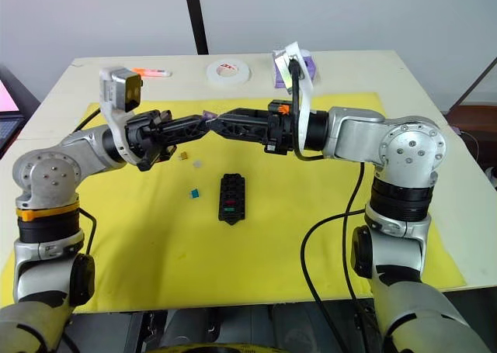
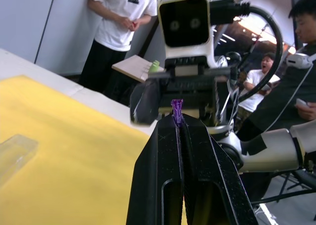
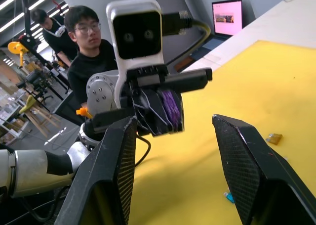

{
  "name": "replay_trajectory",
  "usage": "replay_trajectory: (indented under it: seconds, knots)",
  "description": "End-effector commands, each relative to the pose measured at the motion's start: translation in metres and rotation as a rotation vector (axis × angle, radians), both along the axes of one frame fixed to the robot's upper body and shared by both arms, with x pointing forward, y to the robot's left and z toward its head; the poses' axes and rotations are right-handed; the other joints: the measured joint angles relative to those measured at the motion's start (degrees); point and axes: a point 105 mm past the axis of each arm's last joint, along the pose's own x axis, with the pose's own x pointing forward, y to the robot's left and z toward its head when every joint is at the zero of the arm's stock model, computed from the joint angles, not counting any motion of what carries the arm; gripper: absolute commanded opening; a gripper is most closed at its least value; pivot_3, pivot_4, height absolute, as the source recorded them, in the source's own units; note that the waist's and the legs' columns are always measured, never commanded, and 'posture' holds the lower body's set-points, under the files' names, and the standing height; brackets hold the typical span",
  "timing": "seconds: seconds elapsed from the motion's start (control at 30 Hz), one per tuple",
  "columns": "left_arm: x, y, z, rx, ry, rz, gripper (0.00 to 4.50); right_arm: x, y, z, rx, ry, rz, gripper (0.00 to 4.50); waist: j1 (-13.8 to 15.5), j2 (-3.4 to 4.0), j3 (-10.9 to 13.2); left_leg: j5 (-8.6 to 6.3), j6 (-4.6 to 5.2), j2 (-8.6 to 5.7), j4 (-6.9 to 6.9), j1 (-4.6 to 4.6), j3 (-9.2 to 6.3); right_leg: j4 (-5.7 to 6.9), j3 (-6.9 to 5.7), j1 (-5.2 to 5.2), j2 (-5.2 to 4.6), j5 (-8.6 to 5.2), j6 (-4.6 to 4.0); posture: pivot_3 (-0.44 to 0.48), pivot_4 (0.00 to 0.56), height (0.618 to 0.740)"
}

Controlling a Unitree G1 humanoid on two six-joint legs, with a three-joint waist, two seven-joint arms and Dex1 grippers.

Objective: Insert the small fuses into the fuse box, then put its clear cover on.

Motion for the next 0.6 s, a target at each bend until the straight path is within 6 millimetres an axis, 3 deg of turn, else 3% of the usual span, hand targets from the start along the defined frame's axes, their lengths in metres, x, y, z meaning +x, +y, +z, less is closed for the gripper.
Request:
replay_trajectory:
  seconds: [0.03,0.17,0.23,0.5,0.6]
  knots:
    - [-0.0037,-0.0011,0.0077,-0.012,-0.036,-0.015,0.0,-0.0063,-0.0002,0.0107,0.026,-0.052,0.011,2.52,-0.03,0.0,0.0,0.0,0.0,0.0,0.0,0.0,0.0,0.0,0.0,0.0,0.0,0.0,0.0,0.0,0.15,0.74]
    - [-0.0042,-0.0011,0.0061,-0.005,-0.033,-0.017,0.0,-0.0072,-0.0006,0.0139,0.058,-0.047,0.021,1.99,-0.01,0.0,0.0,0.0,0.0,0.0,-0.01,0.0,0.0,-0.01,0.0,0.0,0.0,-0.02,-0.02,0.0,0.15,0.74]
    - [-0.004,-0.0007,0.0058,-0.003,-0.032,-0.015,0.0,-0.0087,-0.0008,0.015,0.066,-0.047,0.03,1.29,-0.01,0.0,0.0,0.0,0.0,0.0,-0.01,0.0,0.0,-0.02,0.0,0.0,0.0,-0.02,-0.02,0.0,0.15,0.74]
    - [-0.0044,-0.0015,0.0048,0.004,-0.033,-0.015,0.0,-0.0103,0.0006,0.011,0.06,-0.041,0.032,1.29,-0.02,0.0,0.0,0.0,0.0,0.0,-0.04,0.0,0.0,-0.06,0.01,0.0,0.0,-0.03,-0.05,0.0,0.15,0.74]
    - [-0.0045,-0.0017,0.0047,0.006,-0.034,-0.015,0.0,-0.0102,0.0011,0.0105,0.059,-0.041,0.03,0.78,-0.01,0.0,0.0,0.0,0.0,0.0,-0.07,0.0,0.0,-0.08,0.01,0.0,0.0,-0.03,-0.05,0.0,0.15,0.74]
